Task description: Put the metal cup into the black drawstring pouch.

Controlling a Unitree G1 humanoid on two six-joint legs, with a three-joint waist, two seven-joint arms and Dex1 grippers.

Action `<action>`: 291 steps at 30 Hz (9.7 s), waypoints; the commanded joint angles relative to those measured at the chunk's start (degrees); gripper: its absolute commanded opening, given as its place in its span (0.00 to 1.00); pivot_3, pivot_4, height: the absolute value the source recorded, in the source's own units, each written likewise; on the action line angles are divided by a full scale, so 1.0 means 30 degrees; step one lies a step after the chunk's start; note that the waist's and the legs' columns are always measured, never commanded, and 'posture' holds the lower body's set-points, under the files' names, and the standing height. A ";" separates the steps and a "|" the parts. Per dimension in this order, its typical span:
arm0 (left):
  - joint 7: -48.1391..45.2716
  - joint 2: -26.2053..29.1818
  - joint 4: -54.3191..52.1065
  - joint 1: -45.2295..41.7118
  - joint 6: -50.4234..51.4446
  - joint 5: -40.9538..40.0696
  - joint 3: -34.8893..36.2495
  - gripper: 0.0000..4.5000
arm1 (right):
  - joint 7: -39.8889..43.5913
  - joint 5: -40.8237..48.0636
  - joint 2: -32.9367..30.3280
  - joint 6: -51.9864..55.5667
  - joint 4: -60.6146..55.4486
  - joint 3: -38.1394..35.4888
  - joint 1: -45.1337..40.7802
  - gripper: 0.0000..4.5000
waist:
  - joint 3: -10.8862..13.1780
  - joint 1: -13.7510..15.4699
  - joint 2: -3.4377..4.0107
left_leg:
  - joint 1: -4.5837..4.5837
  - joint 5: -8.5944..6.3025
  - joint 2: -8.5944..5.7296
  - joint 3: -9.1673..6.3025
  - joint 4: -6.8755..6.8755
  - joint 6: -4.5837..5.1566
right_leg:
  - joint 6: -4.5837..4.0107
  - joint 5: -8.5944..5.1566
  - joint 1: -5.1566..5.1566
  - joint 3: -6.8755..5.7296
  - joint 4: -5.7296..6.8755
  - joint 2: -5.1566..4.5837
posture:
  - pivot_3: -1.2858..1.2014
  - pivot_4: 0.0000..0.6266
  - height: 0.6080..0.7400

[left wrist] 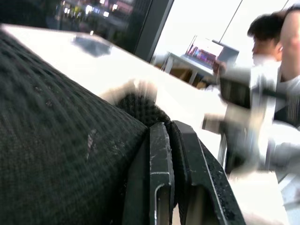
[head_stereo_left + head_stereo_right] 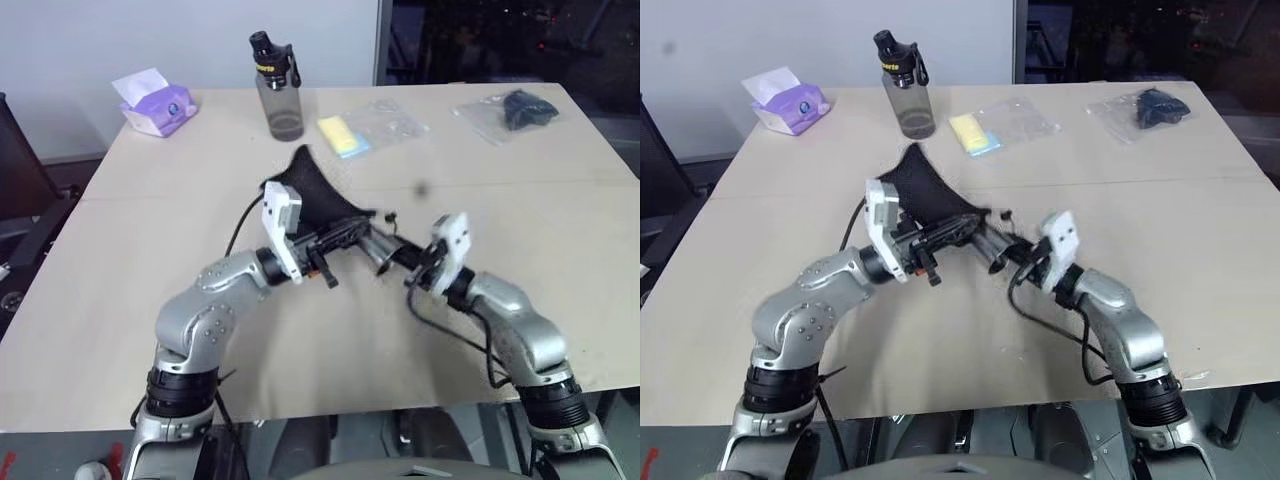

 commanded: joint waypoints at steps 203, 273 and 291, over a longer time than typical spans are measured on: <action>0.0991 -0.0098 0.4600 -0.5897 0.6715 -0.2130 0.1681 0.02 | -0.4311 -0.5146 0.2294 -0.7815 0.2495 -0.1925 -0.2106 0.00 | 0.0074 -0.0352 -0.0088 | -0.0049 0.0010 -0.0010 -0.0013 -0.0027 -0.0015 | 0.0001 0.0099 -0.0086 0.0030 0.0044 -0.0004 | 0.52 0.24 1.00; 0.5155 -0.3300 0.4301 -0.5869 0.7690 -0.9901 0.3680 0.02 | -1.0061 -0.0585 0.5810 -0.1051 0.1918 -0.1601 -0.6116 0.00 | 0.0099 -0.0389 -0.0135 | -0.0055 0.0012 0.0017 -0.0034 -0.0029 -0.0016 | -0.0004 0.0103 -0.0087 0.0023 0.0038 0.0020 | 0.52 0.24 1.00; 0.5722 -0.3413 0.5300 -0.6037 0.4860 -0.8008 0.3637 0.00 | -1.1264 0.9661 0.4491 0.5779 0.0740 -0.3781 -0.4848 0.65 | 0.0107 -0.0438 -0.0123 | -0.0056 0.0008 0.0008 -0.0052 -0.0053 -0.0007 | -0.0008 0.0097 -0.0080 -0.0014 0.0031 0.0025 | 0.52 0.24 1.00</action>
